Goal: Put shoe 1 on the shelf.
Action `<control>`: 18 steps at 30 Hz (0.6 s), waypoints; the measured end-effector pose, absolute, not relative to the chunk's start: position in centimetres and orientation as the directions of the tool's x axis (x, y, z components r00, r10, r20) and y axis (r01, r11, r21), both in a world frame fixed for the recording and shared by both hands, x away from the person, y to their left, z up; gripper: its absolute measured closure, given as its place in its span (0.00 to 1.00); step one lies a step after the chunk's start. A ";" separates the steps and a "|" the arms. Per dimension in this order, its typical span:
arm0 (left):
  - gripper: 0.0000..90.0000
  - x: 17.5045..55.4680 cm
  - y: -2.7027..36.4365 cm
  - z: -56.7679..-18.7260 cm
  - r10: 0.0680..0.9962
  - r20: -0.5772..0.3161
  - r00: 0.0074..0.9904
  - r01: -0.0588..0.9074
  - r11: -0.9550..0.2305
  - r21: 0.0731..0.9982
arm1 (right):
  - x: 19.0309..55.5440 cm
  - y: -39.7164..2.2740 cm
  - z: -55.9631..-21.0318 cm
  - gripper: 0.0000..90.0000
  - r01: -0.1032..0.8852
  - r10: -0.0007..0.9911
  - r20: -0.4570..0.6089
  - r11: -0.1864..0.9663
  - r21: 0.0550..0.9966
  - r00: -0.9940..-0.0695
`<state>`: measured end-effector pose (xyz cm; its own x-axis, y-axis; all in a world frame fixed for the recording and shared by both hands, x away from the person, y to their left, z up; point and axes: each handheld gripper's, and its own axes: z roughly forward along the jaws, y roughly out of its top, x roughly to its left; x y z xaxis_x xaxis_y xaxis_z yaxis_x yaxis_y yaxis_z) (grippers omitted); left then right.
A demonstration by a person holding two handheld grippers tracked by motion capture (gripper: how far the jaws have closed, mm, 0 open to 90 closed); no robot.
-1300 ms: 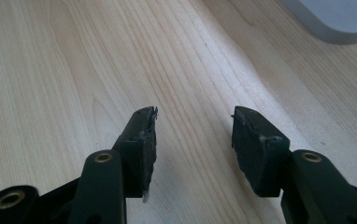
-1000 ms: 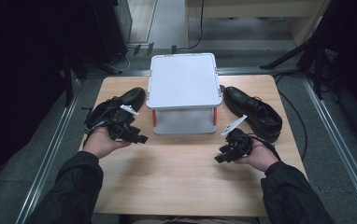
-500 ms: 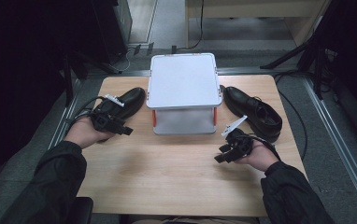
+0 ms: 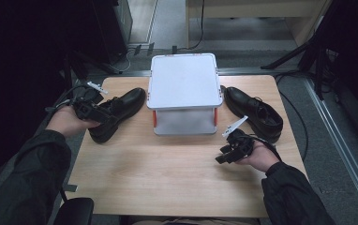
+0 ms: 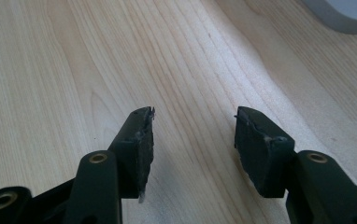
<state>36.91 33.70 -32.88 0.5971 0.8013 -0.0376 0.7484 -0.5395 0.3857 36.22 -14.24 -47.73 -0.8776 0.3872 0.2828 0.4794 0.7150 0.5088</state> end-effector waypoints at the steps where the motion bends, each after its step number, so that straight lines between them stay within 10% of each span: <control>1: 0.53 37.1 33.9 -32.6 0.801 -0.024 0.598 0.748 -0.547 0.375 | 36.2 -14.3 -47.8 0.53 0.481 0.387 0.286 0.715 0.507 -0.876; 18: 0.67 38.2 36.2 -33.7 0.795 0.046 0.604 0.771 -0.598 0.219 | 36.1 -14.3 -48.0 0.52 0.484 0.387 0.291 0.720 0.498 -0.875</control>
<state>38.22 36.17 -33.72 0.6042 0.7955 0.0460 0.7709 -0.5982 0.2186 36.08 -14.34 -47.96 -0.8751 0.3866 0.2911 0.4836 0.7196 0.4983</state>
